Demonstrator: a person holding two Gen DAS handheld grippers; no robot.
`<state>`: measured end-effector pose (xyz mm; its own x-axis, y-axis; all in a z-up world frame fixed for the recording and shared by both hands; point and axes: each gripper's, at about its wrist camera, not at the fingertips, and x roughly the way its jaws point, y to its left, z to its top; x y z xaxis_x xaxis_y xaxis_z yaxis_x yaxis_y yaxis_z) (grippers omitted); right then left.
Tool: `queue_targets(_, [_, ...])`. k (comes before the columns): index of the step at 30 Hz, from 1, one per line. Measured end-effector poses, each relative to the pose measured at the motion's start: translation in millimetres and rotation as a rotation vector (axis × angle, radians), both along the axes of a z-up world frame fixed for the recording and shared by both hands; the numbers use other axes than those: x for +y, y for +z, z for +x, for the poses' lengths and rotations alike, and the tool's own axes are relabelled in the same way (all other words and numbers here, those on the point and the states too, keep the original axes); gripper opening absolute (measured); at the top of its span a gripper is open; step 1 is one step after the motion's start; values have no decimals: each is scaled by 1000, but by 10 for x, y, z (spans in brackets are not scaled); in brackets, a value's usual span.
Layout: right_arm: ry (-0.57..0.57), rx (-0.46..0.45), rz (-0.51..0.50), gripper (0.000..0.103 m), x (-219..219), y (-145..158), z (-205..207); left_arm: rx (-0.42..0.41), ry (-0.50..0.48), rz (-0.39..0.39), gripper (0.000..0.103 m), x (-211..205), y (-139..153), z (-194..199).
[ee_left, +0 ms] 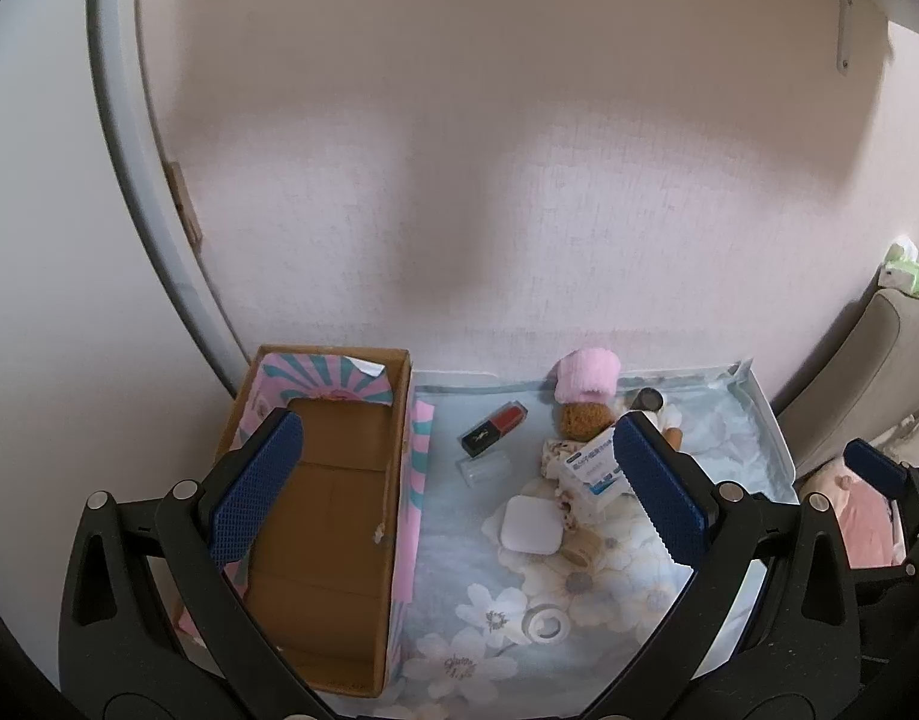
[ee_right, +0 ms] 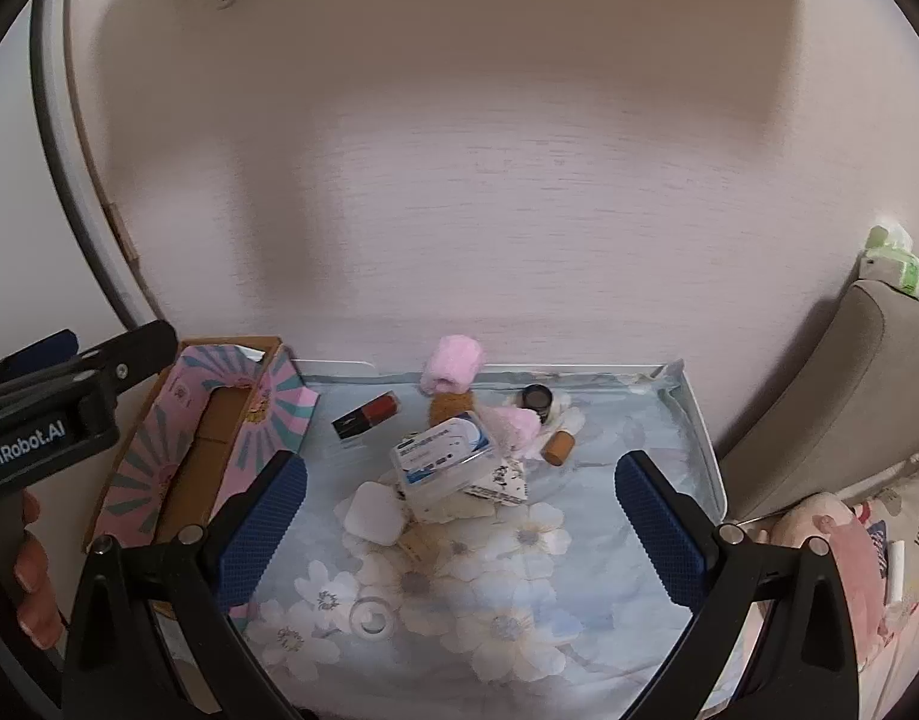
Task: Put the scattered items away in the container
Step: 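Move both grippers toward the scattered items on the floral tray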
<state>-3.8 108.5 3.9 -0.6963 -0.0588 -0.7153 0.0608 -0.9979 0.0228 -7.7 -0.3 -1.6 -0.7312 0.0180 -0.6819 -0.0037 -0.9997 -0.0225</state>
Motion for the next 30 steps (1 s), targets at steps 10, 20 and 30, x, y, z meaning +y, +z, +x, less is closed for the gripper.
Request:
queue_targets(10, [-19, -12, 32, 102, 19, -47, -71, 22, 34, -86, 103, 48, 5, -10])
queue_targets(20, [-33, -21, 76, 102, 55, -83, -123, 24, 18, -30, 103, -21, -8, -61])
queue_targets(30, [-82, -28, 58, 102, 315, -80, -177, -14, -15, -1, 103, -97, -107, -161])
